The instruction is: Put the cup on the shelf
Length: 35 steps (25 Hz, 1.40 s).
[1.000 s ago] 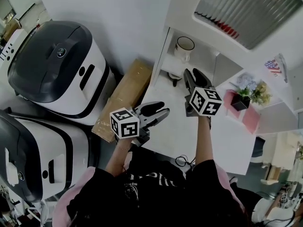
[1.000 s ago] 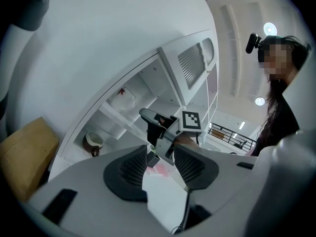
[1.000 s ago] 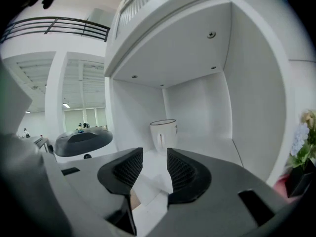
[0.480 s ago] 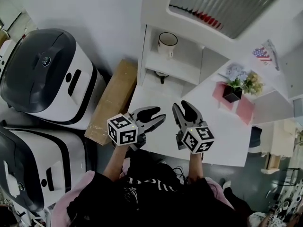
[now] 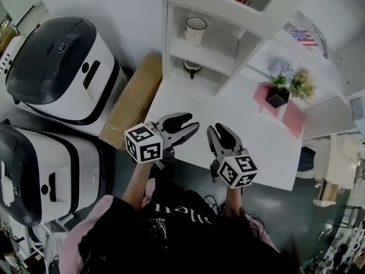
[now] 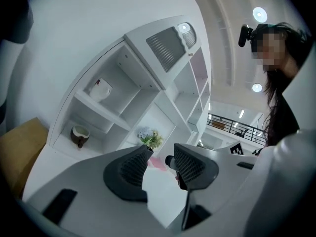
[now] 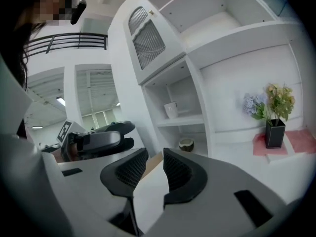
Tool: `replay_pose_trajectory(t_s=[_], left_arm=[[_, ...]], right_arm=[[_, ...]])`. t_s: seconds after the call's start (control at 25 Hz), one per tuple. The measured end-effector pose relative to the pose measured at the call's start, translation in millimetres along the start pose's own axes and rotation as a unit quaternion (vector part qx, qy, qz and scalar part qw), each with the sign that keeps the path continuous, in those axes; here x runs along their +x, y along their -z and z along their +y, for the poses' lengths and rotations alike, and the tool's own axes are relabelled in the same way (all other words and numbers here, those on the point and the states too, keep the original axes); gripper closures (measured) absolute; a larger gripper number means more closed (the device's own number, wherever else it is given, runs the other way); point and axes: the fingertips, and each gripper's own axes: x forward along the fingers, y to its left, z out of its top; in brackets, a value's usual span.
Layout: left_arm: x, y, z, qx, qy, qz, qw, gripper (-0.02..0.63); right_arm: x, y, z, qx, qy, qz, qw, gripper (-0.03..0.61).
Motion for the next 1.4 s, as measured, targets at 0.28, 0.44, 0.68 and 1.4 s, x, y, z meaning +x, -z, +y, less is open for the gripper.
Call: replay_pose_trajectory(t_s=[0.28, 0.44, 0.68, 1.4], left_arm=[[-20.7, 39.3, -70.4, 0.000, -0.026, -0.032, 0.9992, 0.434], [-34.6, 69.8, -113.4, -0.001, -0.032, -0.040, 0.9987, 0.434], [-53.1, 106.5, -172.2, -0.001, -0.038, -0.059, 0.9976, 0.434], [-95.1, 157.8, -249.0, 0.037, -0.062, -0.023, 0.9971, 0.484]], right_arm=[[-82.7, 21.6, 15.2, -0.012, -0.025, -0.019, 0.999, 0.480], [-124.6, 40.0, 34.7, -0.019, -0.049, -0.022, 0.998, 0.492], [-185.6, 69.9, 65.8, -0.027, -0.079, -0.023, 0.996, 0.500], [-245.1, 99.7, 115.9, -0.028, -0.119, -0.022, 0.992, 0.508]])
